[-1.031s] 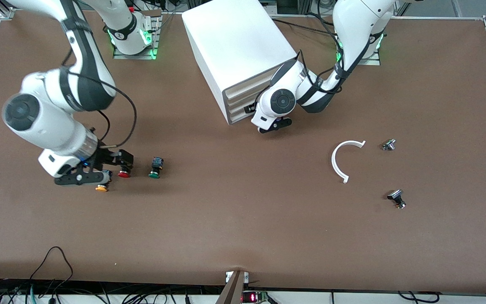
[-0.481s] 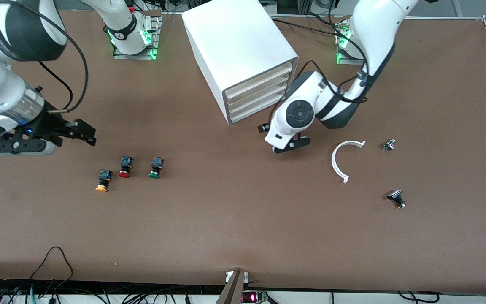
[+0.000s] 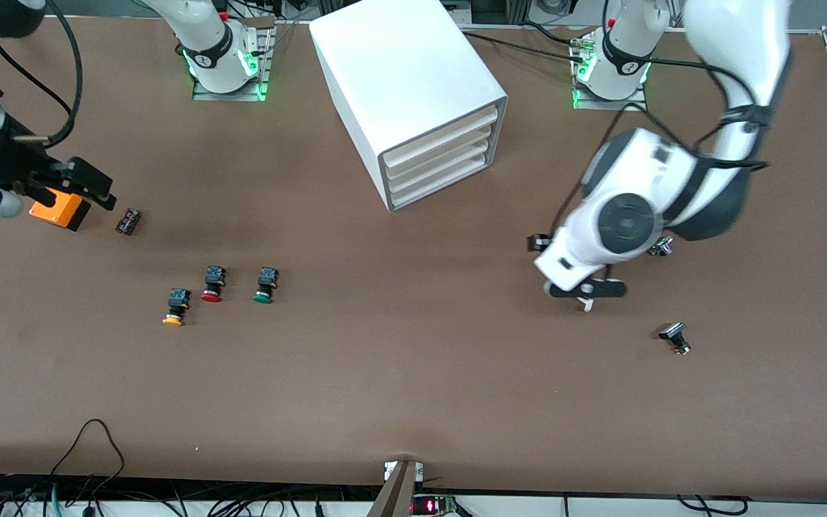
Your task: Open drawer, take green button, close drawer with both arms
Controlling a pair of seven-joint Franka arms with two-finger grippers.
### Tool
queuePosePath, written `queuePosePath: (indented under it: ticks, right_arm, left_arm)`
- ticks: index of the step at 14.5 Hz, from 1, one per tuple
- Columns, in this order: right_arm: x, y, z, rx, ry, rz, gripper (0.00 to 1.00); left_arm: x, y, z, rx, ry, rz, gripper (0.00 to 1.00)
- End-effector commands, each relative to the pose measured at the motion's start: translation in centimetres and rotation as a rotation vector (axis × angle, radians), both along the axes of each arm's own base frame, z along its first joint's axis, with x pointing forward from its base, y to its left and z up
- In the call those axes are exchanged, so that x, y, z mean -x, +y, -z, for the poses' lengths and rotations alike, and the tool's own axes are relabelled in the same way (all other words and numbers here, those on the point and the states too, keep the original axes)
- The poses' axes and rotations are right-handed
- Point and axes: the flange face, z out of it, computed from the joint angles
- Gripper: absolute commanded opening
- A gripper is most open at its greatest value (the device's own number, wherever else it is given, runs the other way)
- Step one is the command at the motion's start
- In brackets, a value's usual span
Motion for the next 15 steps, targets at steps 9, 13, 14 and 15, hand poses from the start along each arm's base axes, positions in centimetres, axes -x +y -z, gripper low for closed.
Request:
queuePosePath:
  ticks: [9,13,14,15]
  right_arm:
    - [3.4,-0.6,-3.0,0.021,0.019,0.028,0.99]
    - [3.3,-0.4,-3.3,0.02,0.011,0.03,0.99]
    - [3.3,-0.4,-3.3,0.02,0.008,0.03,0.99]
    - [3.2,-0.5,-3.3,0.019,0.003,0.03,0.99]
  left_arm:
    - [5.9,14.6,-20.5,0.113,-0.263,-0.004,1.0]
    - [7.8,16.0,-22.2,0.072,-0.204,0.026,1.0]
    - [7.9,16.1,-22.3,0.072,-0.198,0.024,1.0]
    - [8.0,16.3,-22.5,0.072,-0.2,0.02,1.0]
